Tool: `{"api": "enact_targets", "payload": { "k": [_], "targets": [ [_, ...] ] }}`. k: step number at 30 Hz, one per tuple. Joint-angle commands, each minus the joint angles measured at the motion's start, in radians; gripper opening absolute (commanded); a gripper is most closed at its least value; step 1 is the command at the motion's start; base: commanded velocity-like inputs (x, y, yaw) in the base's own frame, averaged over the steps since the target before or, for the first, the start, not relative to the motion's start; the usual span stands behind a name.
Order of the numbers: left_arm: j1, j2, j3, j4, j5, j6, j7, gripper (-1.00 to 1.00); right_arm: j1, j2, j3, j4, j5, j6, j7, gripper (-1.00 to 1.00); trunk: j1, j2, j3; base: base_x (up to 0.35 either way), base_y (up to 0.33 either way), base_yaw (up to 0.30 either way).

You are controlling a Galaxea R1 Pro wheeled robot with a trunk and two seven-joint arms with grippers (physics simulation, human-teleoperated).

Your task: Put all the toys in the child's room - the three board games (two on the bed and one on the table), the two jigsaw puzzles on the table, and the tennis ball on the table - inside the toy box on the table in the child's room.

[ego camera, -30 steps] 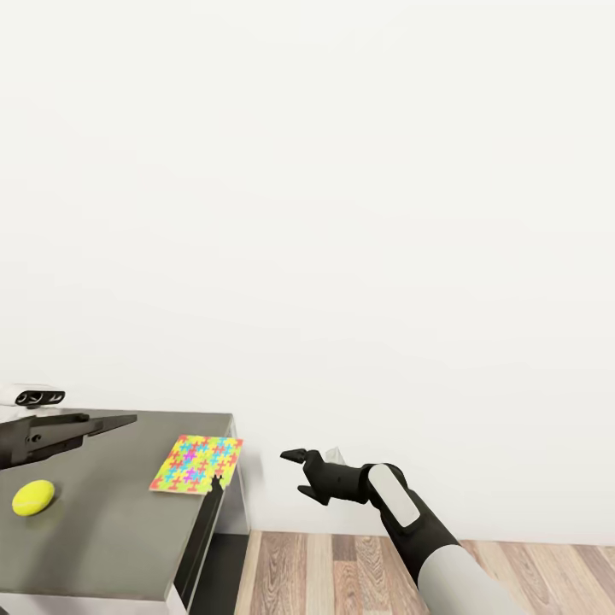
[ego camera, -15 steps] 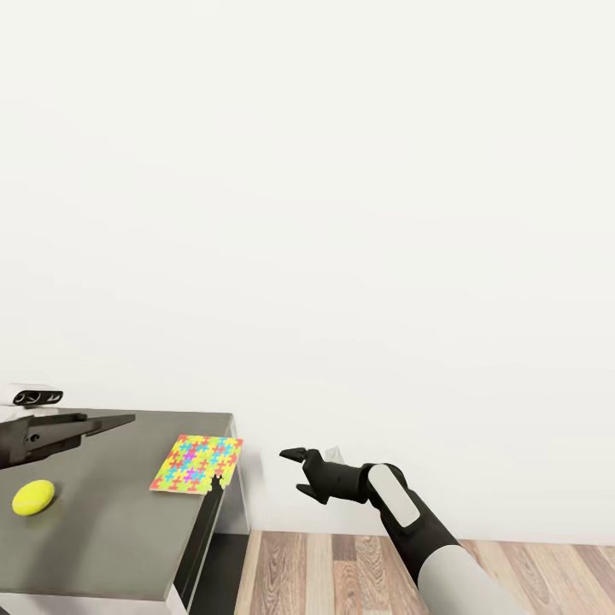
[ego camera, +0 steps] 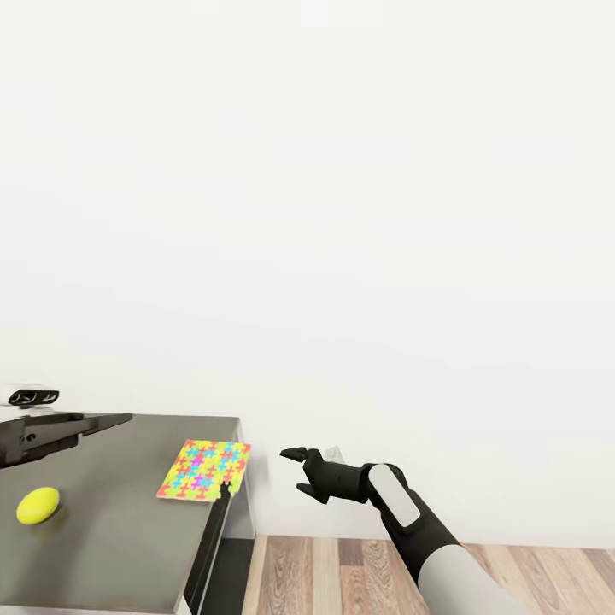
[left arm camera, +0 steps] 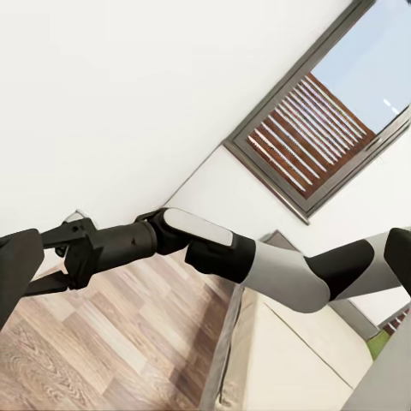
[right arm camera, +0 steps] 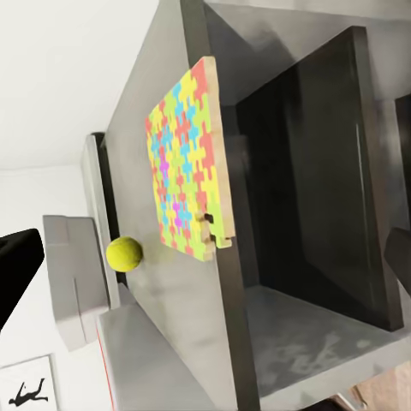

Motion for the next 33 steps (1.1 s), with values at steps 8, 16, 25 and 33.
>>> {"api": "enact_targets", "payload": {
  "k": [8, 16, 25, 33],
  "targets": [
    [0.0, 0.0, 0.01, 0.0, 0.0, 0.011, -0.004, 1.0, -0.001, 0.0, 0.0, 0.0, 0.007, 0.002, 0.006, 1.0, 0.0, -0.001, -0.001, 0.036, 0.121, 0.0],
    [0.002, 0.0, 0.013, 0.0, 0.001, 0.011, -0.004, 1.0, 0.0, 0.0, 0.0, 0.0, 0.007, 0.001, 0.006, 1.0, 0.0, -0.001, -0.001, 0.032, 0.078, 0.0],
    [0.005, 0.0, 0.014, 0.0, 0.0, 0.011, -0.004, 1.0, 0.0, 0.0, 0.0, 0.0, 0.008, 0.001, 0.006, 1.0, 0.0, -0.001, -0.001, 0.034, 0.132, 0.0],
    [0.005, 0.0, 0.015, 0.0, 0.0, 0.011, -0.004, 1.0, 0.0, 0.0, 0.0, 0.0, 0.009, 0.001, 0.006, 1.0, 0.0, -0.001, -0.001, 0.012, 0.047, 0.0]
  ]
}}
